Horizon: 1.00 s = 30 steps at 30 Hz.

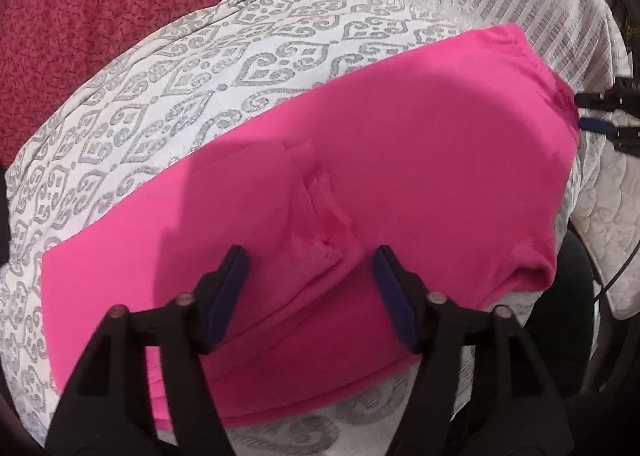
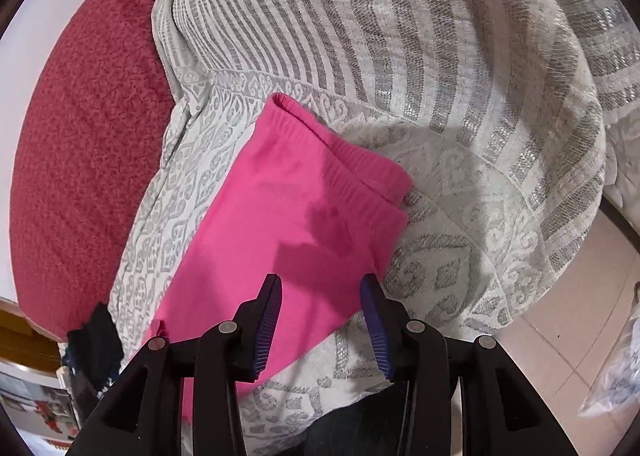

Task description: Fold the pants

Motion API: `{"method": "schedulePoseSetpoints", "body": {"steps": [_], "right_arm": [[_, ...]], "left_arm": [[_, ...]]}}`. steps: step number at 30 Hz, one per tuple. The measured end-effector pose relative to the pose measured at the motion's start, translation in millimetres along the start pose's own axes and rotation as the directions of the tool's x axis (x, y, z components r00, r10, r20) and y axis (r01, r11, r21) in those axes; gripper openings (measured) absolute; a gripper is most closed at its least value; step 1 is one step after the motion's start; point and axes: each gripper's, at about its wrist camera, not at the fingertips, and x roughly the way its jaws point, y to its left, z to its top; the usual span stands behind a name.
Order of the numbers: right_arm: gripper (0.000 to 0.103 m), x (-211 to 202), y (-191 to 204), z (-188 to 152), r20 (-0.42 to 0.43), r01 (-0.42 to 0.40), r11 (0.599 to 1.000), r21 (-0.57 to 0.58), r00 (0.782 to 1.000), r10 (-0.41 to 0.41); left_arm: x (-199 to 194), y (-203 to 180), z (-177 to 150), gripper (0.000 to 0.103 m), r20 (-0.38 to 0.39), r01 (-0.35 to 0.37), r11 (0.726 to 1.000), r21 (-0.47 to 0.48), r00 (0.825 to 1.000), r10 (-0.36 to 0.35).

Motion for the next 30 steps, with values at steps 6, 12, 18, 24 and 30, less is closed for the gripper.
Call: {"method": "schedulePoseSetpoints", "body": {"steps": [6, 12, 18, 24, 30], "right_arm": [[0.045, -3.7, -13.4, -2.7, 0.005, 0.03, 0.999, 0.017, 1.0, -0.031], [0.047, 3.3, -19.4, -2.5, -0.008, 0.009, 0.999, 0.053, 1.0, -0.009], [0.05, 10.2, -14.3, 0.5, 0.005, 0.008, 0.998, 0.058, 1.0, -0.009], [0.052, 14.9, -7.7, 5.3, 0.051, 0.025, 0.998, 0.063, 0.998, -0.028], [0.006, 8.1, 15.0, 7.6, 0.123, 0.116, 0.993, -0.005, 0.986, -0.114]], "left_arm": [[-8.9, 18.8, 9.6, 0.009, 0.024, 0.067, 0.992, -0.105, 0.998, -0.065], [-17.4, 0.7, 20.5, 0.01, 0.067, 0.155, 0.983, -0.1, 0.987, -0.148], [2.8, -18.6, 10.7, 0.042, 0.014, 0.152, 0.987, -0.06, 0.988, -0.151], [-24.6, -10.0, 0.7, 0.058, 0.061, 0.167, 0.984, -0.063, 0.985, -0.163], [-32.8, 32.0, -9.9, 0.06, 0.082, 0.142, 0.974, -0.176, 0.988, -0.129]]}}
